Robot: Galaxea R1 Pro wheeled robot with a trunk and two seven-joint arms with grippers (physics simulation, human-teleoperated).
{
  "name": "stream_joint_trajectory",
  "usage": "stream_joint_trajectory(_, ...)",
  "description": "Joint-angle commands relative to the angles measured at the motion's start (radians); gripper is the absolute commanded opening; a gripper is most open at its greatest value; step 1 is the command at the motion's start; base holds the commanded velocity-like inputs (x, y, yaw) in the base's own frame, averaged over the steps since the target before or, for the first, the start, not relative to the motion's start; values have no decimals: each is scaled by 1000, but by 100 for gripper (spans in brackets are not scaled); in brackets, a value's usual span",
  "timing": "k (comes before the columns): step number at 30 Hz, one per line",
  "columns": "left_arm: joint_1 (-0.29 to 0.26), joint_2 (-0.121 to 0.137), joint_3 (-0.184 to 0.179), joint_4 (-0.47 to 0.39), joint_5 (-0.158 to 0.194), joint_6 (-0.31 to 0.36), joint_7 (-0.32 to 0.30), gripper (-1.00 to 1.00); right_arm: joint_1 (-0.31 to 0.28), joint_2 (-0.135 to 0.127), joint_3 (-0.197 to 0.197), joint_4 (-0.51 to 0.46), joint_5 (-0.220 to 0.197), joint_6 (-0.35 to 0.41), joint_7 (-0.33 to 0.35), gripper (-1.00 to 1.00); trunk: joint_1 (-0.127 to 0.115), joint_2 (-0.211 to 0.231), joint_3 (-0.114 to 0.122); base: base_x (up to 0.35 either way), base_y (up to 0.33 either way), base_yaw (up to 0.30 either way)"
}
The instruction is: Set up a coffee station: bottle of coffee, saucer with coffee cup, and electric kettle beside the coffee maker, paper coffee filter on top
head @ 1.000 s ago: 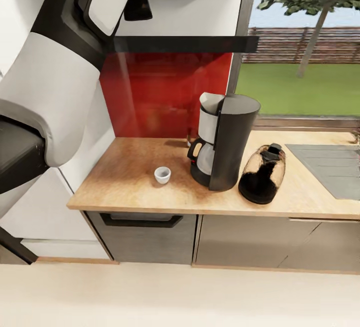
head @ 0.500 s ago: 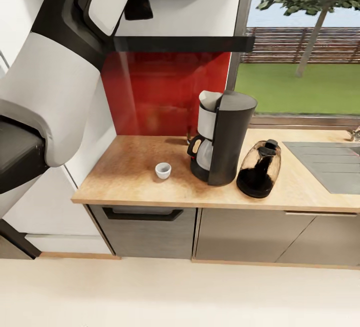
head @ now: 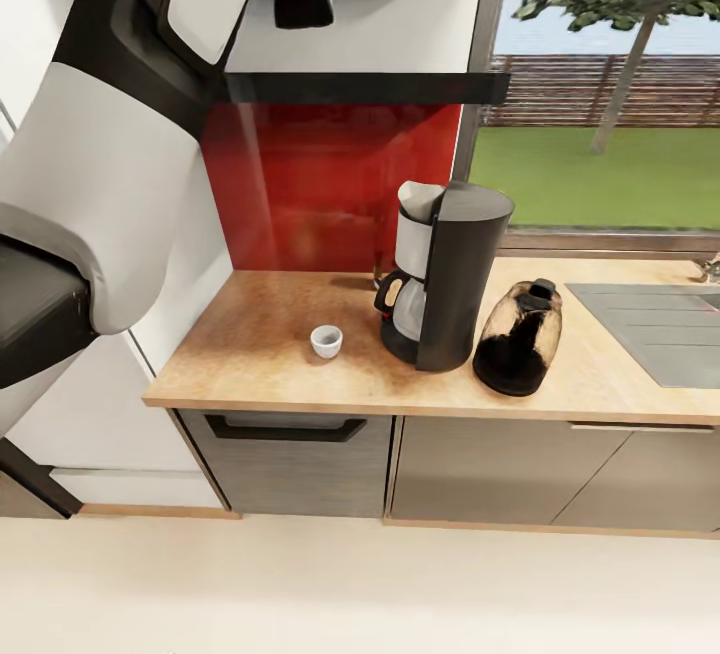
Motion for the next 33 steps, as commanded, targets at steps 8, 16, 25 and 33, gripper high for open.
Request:
stream_joint_trajectory(8, 17, 0, -1, -116, 43, 30, -72, -100, 0, 1, -8, -2, 10, -3, 4, 100, 0, -1, -1, 0, 0, 0)
stream_joint_trajectory(16, 129, 0, -1, -274, 108, 57, -196, -100, 0, 1, -9, -2, 10, -3, 4, 100, 0, -1, -1, 0, 0, 0)
stream_joint_trajectory(25, 342, 0, 1, -432, 112, 59, -472, -100, 0, 1, 0, -2, 10, -2, -77, 100, 0, -1, -1, 0, 0, 0)
stream_joint_trajectory(33, 455, 0, 5, -501, 112, 66, -699, -100, 0, 1, 1, -2, 10, -2, -83, 100, 0, -1, -1, 0, 0, 0)
